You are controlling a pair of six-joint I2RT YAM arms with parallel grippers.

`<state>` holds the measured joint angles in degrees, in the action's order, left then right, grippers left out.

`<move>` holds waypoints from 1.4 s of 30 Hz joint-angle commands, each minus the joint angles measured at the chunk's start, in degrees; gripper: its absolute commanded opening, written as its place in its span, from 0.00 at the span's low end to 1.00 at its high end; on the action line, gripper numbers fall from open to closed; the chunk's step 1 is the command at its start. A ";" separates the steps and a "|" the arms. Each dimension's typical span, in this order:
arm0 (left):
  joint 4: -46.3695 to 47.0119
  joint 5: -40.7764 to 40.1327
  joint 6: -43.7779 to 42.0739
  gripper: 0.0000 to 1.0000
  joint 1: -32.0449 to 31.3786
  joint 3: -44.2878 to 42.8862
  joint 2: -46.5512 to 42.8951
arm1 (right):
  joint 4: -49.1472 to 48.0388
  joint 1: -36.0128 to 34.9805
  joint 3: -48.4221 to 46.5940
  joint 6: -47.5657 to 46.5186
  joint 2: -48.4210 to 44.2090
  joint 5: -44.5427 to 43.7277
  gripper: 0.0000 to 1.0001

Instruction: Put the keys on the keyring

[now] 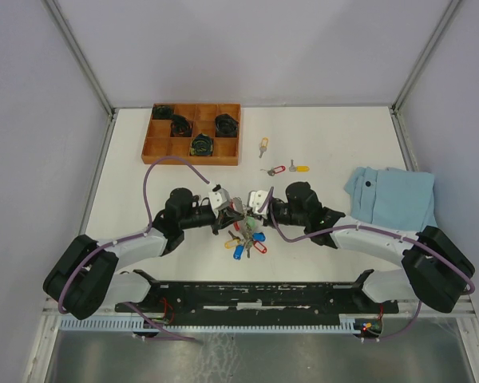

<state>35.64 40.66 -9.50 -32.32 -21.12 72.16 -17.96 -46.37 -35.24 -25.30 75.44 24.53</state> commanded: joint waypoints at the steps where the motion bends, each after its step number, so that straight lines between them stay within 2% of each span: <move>1: 2.06 1.70 -2.25 0.03 0.23 -0.76 -0.62 | -0.42 0.23 -3.11 0.20 -0.37 1.08 0.16; 10: 2.13 1.68 -2.23 0.03 0.22 -0.67 -0.61 | 3.00 0.23 -4.39 -1.05 0.36 1.65 0.01; 16: 2.25 1.27 -2.04 0.03 0.24 -0.66 -0.56 | 5.18 0.23 -4.99 -2.35 0.41 1.53 0.01; 20: 2.24 0.69 -1.94 0.03 0.24 -0.75 -0.48 | 6.73 0.22 -5.05 -2.02 0.09 2.79 0.10; 28: 2.23 0.82 -1.84 0.03 0.20 -0.74 -0.61 | 7.22 0.14 -5.88 -1.43 1.29 3.30 0.14; 32: 2.24 1.06 -1.86 0.03 0.22 -0.79 -0.40 | 7.16 0.14 -6.00 -1.22 1.52 2.69 0.12; 36: 2.44 1.32 -1.84 0.03 0.21 -0.79 -0.18 | 6.97 0.10 -6.02 -1.10 1.75 0.61 0.02; 38: 2.50 1.64 -1.90 0.03 0.24 -0.67 -0.31 | 6.54 0.14 -5.93 -1.12 1.64 -0.74 0.00; 42: 2.57 2.52 -2.69 0.12 0.19 -0.09 -0.82 | 4.81 0.16 -5.49 -1.04 0.99 -2.58 0.01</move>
<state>34.76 40.71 -9.67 -32.23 -21.12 72.20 -10.24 -46.33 -39.09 -26.81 76.88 24.56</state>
